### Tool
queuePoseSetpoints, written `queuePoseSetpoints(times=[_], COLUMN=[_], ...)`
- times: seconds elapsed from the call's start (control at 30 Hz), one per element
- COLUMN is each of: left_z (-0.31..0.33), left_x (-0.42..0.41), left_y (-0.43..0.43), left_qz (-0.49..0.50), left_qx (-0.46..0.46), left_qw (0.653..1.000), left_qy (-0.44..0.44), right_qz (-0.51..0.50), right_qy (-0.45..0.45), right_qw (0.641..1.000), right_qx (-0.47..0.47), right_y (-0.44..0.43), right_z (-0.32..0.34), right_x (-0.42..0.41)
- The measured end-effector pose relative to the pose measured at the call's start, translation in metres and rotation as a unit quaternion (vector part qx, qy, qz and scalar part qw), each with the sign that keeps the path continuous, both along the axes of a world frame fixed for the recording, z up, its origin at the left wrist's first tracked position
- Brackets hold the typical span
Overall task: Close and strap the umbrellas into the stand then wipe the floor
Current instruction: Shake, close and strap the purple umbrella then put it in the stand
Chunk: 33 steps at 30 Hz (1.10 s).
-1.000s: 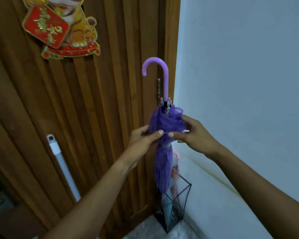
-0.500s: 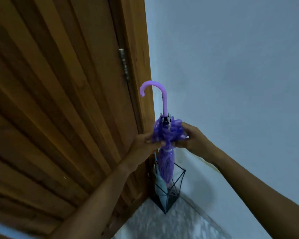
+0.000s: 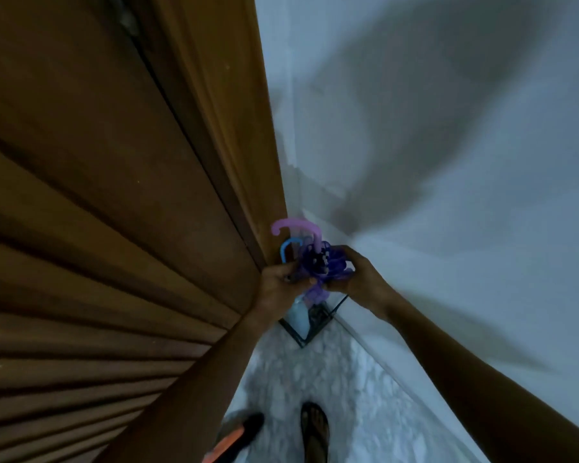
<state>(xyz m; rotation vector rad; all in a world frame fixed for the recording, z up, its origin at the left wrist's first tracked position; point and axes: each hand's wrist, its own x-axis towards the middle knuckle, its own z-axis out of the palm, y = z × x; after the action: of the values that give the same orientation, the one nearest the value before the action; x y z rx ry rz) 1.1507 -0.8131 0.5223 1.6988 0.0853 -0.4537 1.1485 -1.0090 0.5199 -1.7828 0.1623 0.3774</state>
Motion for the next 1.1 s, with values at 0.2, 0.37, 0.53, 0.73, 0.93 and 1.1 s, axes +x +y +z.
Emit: queuePoseSetpoints(times=[0.2,0.37,0.53,0.73,0.93,1.1], left_z=[-0.084,-0.131,-0.163,-0.188,-0.200,-0.196], left_x=[0.029,0.041,0.044,0.055,0.065,0.069], left_y=[-0.018,-0.023,-0.030,-0.037,-0.035,-0.034], left_qz=[0.005,0.020,0.039,0.041,0.031,0.040], left_qx=[-0.043,-0.023,-0.026,-0.038,-0.024,-0.010], left_qw=[0.993,0.987,0.981,0.976,0.963,0.967], left_qy=[0.111,0.160,0.187,0.212,0.268,0.251], right_qz=[-0.068,-0.081,-0.086,-0.083,-0.135,-0.158], right_qy=[0.056,0.096,0.117,0.132,0.170,0.163], right_qw=[0.996,0.992,0.988,0.986,0.975,0.971], right_qx=[0.005,-0.006,-0.047,-0.063,-0.046,-0.074], right_y=[-0.003,-0.004,-0.004,0.004,0.019,0.023], right_z=[-0.092,-0.153,-0.186,-0.219,-0.233,-0.239], right_x=[0.016,0.023,0.027,0.032,0.032,0.033])
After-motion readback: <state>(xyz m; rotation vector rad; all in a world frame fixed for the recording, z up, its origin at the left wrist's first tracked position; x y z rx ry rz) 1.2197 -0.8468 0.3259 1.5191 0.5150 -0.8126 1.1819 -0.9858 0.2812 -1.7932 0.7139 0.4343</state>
